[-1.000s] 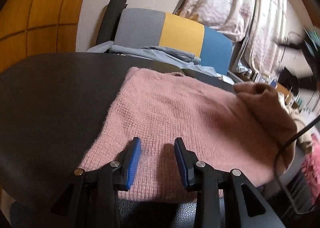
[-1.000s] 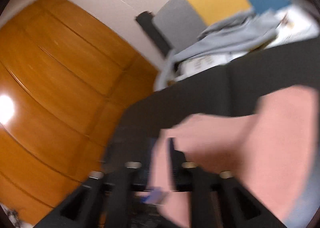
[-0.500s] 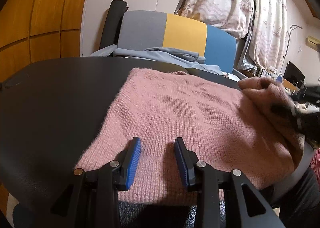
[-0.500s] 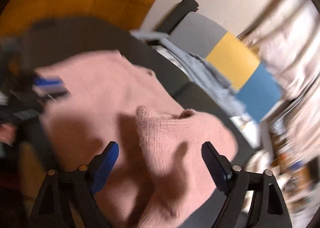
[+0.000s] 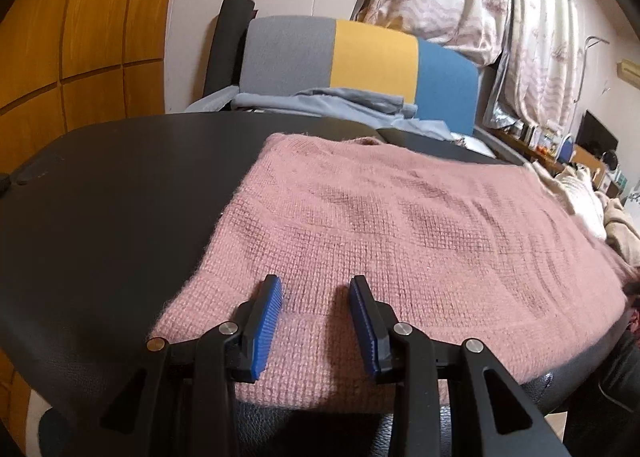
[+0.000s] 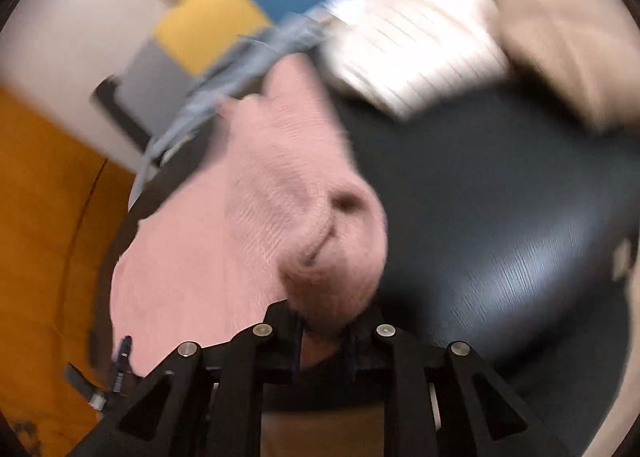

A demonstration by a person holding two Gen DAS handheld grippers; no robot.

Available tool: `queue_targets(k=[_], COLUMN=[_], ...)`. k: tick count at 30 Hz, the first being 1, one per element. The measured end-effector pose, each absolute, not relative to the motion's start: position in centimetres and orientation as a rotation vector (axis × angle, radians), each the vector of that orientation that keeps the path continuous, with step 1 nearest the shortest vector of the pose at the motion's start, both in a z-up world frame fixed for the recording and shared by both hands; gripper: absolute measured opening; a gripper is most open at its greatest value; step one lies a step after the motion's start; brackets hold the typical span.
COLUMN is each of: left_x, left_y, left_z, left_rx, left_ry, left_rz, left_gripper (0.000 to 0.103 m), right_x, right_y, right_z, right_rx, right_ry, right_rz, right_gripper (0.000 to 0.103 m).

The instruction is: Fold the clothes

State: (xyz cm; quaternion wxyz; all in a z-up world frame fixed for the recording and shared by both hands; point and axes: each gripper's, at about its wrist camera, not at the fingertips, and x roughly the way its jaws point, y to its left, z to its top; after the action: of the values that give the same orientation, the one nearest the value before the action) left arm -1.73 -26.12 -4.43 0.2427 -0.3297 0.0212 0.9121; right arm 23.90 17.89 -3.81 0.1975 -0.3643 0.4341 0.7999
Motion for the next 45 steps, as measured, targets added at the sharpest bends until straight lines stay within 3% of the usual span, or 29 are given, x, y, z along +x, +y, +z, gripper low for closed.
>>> queue_targets(k=[3, 7, 16, 20, 23, 30, 32, 35, 37, 45], left_x=[-1.2, 0.1, 4.2, 3.7, 3.5, 4.2, 4.5, 5.4, 5.1, -2.3], left_y=[-24.6, -20.2, -11.0, -10.9, -11.2, -10.9, -10.6, -9.5, -10.3, -21.0], left_z=[-3.3, -2.1, -3.5, -4.2, -4.4, -3.2, -3.2, -4.0, -3.5, -3.1], left_rx=[-0.894, -0.837, -0.757, -0.808, -0.84, -0.784, -0.758, -0.728, -0.724, -0.794], left_ry=[0.031, 0.083, 0.397, 0.336, 0.28, 0.28, 0.272, 0.4, 0.36, 0.169], left_rz=[2.45, 2.33, 2.081, 2.05, 2.035, 2.028, 1.999, 2.001, 1.991, 2.405], left_gripper=[0.035, 0.035, 0.036, 0.036, 0.038, 0.036, 0.037, 0.038, 0.037, 0.037], right_x=[25.9, 25.4, 22.8, 19.8, 18.3, 17.8, 18.1, 17.9, 17.1, 10.1], right_y=[19.1, 20.5, 22.4, 21.8, 21.3, 21.8, 22.0, 21.7, 21.1, 15.2], right_z=[-4.9, -4.6, -4.7, -5.8, -6.5, -7.1, -6.8, -5.6, -4.0, 4.3], right_rx=[-0.982, -0.944, -0.938, -1.034, -1.076, -0.975, -0.921, -0.82, -0.782, -0.798], right_ry=[1.302, 1.286, 1.249, 1.233, 1.216, 1.409, 1.534, 1.76, 1.83, 1.811], right_rz=[2.22, 2.285, 2.455, 2.561, 2.596, 2.498, 2.462, 2.436, 2.443, 2.607], right_gripper=[0.046, 0.062, 0.066, 0.054, 0.031, 0.023, 0.023, 0.023, 0.023, 0.023])
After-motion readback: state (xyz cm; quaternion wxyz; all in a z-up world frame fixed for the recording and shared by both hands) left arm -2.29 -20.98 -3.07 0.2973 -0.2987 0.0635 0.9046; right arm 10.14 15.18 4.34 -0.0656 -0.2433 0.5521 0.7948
